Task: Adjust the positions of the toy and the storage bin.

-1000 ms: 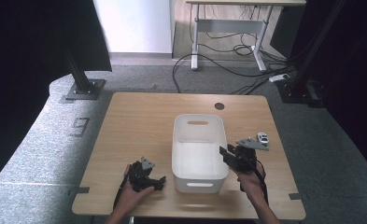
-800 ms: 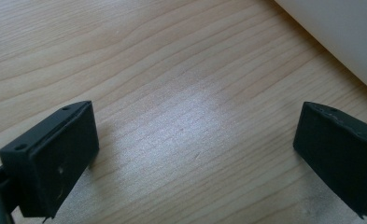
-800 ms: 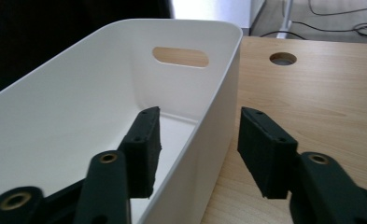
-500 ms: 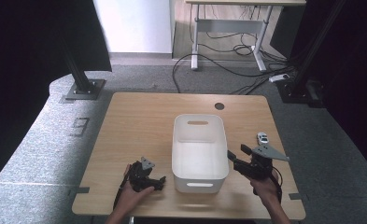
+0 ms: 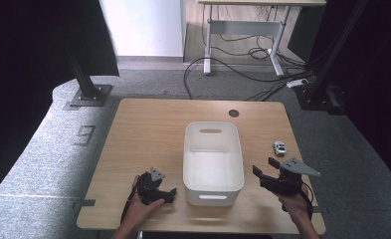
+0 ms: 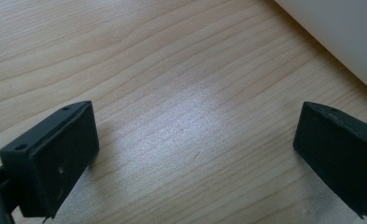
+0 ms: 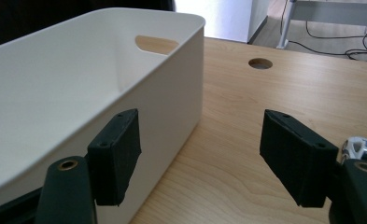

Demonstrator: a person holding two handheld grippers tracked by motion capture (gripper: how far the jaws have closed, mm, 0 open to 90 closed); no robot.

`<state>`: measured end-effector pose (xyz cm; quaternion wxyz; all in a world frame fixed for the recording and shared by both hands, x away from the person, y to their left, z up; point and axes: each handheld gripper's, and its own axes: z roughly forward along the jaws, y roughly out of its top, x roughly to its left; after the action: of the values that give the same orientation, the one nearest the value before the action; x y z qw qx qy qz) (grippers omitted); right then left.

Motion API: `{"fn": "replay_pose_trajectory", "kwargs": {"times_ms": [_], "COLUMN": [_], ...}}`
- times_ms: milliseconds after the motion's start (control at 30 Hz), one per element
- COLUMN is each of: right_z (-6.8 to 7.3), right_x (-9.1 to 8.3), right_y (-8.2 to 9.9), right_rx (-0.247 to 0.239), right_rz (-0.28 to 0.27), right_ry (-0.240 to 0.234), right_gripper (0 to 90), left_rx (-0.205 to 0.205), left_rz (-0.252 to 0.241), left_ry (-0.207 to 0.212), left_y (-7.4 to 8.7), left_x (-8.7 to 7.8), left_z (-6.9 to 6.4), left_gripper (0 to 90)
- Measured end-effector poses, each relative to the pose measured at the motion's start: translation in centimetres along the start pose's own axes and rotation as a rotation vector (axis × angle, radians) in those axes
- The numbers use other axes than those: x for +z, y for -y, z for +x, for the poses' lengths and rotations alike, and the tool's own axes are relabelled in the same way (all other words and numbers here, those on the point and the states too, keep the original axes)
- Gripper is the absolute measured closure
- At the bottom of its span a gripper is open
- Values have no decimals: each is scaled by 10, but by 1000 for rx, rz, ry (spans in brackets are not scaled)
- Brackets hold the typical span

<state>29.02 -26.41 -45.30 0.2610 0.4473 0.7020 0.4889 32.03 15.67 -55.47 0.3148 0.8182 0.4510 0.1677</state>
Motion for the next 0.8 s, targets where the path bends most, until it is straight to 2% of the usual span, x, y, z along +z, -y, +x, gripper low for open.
{"fn": "replay_pose_trajectory", "kwargs": {"times_ms": [133, 400, 500, 800], "right_z": [-5, -20, -28, -37], "right_x": [0, 5, 6, 8], "right_y": [3, 14, 18, 23], "right_rx": [0, 9, 26, 26], "right_rz": [10, 43, 55, 74], "right_ry": [7, 49, 67, 93], "right_gripper": [281, 277, 277, 277], "left_rx": [1, 2, 1, 2], "left_rz": [0, 0, 0, 0], "left_ry": [0, 1, 2, 2], "left_y": [0, 0, 1, 0], "left_x": [0, 0, 0, 0], "left_z": [0, 0, 0, 0], "left_gripper": [1, 1, 1, 1]}}
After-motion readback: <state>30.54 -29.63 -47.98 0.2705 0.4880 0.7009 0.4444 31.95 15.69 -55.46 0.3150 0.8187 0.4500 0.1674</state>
